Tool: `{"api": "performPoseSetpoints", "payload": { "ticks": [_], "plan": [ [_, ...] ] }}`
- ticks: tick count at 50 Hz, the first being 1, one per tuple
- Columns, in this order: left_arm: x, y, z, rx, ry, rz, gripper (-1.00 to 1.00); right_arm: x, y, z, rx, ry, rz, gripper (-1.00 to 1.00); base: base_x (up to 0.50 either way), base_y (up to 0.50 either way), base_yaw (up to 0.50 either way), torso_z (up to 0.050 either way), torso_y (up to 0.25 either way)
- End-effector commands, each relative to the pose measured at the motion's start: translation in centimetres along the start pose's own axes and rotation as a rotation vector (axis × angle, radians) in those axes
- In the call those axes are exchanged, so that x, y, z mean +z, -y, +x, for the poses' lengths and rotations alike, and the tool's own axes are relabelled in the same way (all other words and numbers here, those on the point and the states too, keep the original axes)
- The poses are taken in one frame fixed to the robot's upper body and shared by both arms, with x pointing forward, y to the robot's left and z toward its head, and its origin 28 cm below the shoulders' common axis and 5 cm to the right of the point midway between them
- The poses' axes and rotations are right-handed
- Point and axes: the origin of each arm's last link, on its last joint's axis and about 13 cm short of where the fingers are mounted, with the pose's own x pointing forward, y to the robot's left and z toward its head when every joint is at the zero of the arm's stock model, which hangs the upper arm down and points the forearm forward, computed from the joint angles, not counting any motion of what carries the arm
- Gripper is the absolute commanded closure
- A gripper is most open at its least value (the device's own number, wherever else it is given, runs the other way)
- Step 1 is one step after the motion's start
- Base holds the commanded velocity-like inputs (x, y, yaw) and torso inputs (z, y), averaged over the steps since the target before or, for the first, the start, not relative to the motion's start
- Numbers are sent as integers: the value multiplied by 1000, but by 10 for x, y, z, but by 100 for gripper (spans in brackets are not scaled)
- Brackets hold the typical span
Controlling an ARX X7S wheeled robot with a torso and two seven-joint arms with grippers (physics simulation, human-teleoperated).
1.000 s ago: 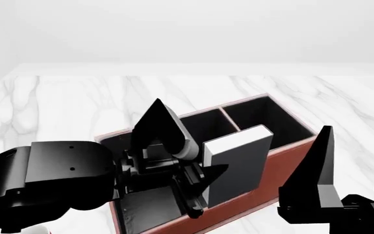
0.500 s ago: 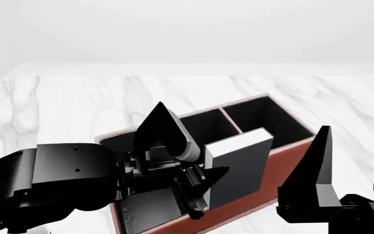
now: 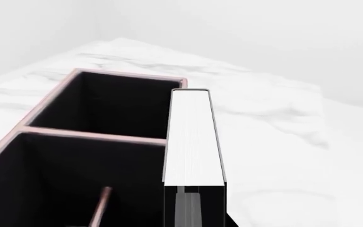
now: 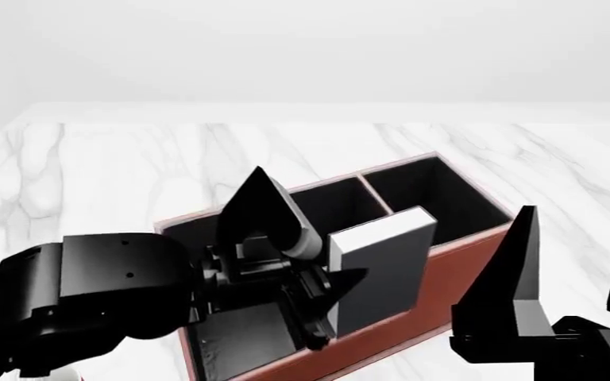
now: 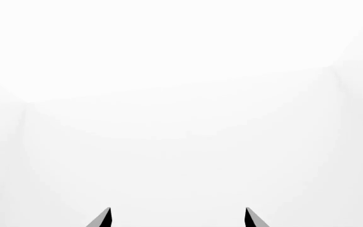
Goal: Pick up the book and place it in the back compartment of the caddy.
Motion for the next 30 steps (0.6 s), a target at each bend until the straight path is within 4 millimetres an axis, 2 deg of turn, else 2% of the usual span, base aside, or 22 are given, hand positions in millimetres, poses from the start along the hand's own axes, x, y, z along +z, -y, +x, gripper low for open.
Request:
{"api": "performPoseSetpoints", "payload": {
  "ticks": [1, 21, 30],
  "plan": [
    [15, -4, 1, 1, 74, 22, 100, 0, 1, 1, 6, 13, -17, -100, 0, 0, 0, 0, 0],
    [7, -8, 6, 1, 70, 13, 100, -1, 0, 1, 8, 8, -16, -100, 0, 0, 0, 1, 1],
    [11, -15, 6, 26, 87, 19, 100, -2, 0, 0, 10, 3, -13, -100, 0, 0, 0, 0, 1]
  ]
}}
